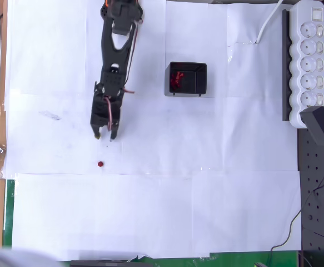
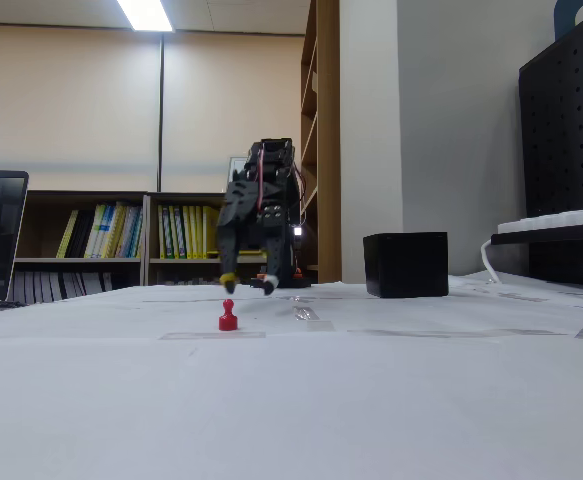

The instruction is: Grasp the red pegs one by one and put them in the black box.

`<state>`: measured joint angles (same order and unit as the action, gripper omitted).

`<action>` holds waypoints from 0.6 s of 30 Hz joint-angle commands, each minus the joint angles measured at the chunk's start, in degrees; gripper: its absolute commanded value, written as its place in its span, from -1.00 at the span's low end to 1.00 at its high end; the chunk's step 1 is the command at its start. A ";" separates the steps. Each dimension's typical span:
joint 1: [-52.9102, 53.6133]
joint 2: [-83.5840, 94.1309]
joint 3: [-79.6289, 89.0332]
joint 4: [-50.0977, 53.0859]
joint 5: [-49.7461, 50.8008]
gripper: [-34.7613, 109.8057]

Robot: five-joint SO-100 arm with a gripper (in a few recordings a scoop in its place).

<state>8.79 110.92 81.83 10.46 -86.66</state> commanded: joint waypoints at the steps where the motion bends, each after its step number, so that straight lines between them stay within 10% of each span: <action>1: 1.41 3.08 7.29 -2.55 -1.49 -0.32; 18: -1.23 11.51 11.87 -17.05 -3.43 -0.32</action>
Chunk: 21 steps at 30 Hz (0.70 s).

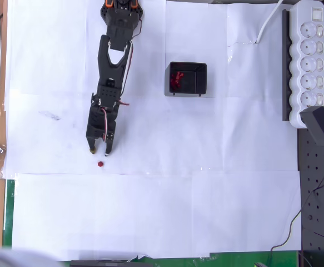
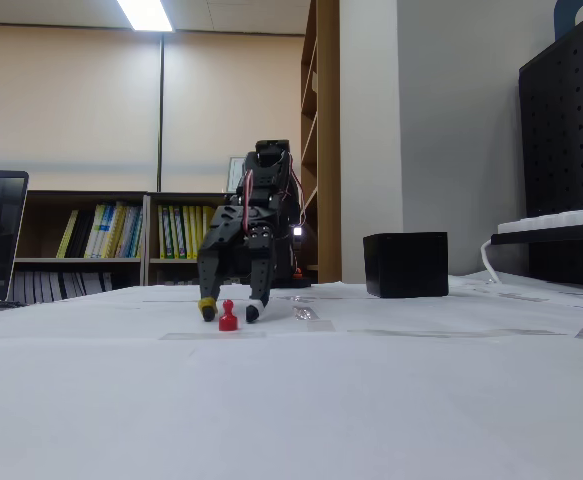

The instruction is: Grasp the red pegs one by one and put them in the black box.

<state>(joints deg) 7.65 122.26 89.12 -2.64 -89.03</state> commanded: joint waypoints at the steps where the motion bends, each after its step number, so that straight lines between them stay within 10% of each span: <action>1: -0.18 0.53 4.57 -5.36 -1.23 -0.32; 21: 0.79 7.82 9.49 -11.95 -0.70 -0.32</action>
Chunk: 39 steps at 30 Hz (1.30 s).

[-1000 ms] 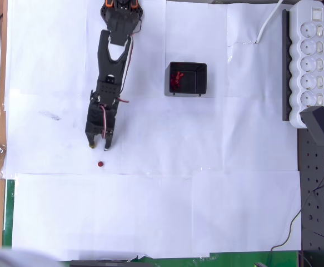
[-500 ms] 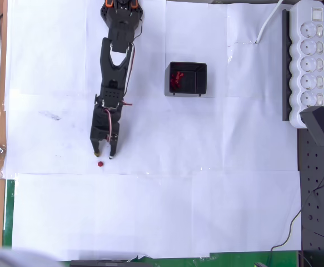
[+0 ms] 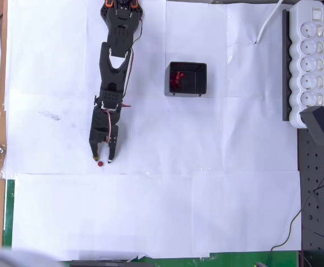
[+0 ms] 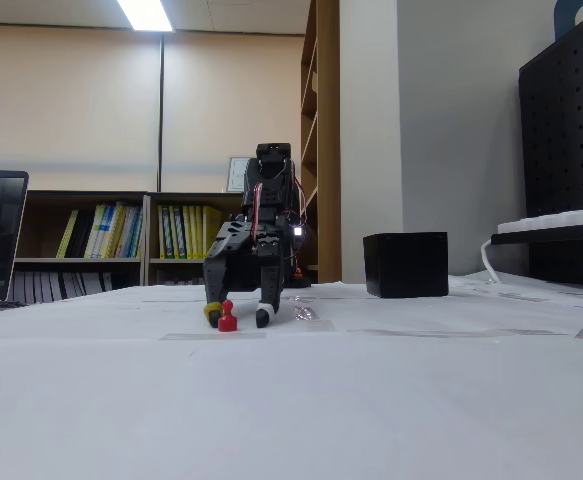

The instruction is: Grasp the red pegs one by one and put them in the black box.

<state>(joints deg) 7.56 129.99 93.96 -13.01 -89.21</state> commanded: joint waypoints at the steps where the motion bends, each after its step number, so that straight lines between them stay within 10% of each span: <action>1: 0.97 0.53 5.19 -1.58 -0.53 -0.32; 39: 1.14 2.11 8.17 0.88 -1.58 -0.52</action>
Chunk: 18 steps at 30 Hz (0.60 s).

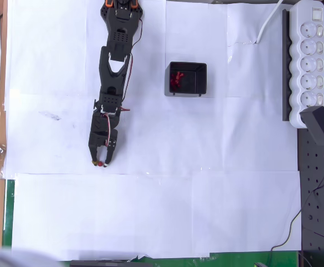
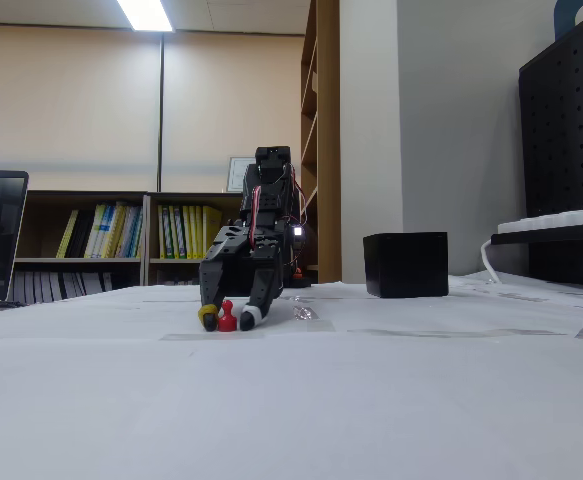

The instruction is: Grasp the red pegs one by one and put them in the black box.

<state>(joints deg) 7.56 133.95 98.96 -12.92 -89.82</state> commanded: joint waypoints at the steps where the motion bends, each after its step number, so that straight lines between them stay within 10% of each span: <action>1: 1.14 -2.11 3.16 1.58 -0.97 -0.52; 5: 0.88 -5.98 4.57 13.45 -2.29 -0.52; 12: -3.87 -17.93 31.73 90.00 -3.69 -0.52; 18: -15.12 -31.46 38.32 113.91 -8.44 -0.52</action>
<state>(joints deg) -1.05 117.42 130.25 73.39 -96.33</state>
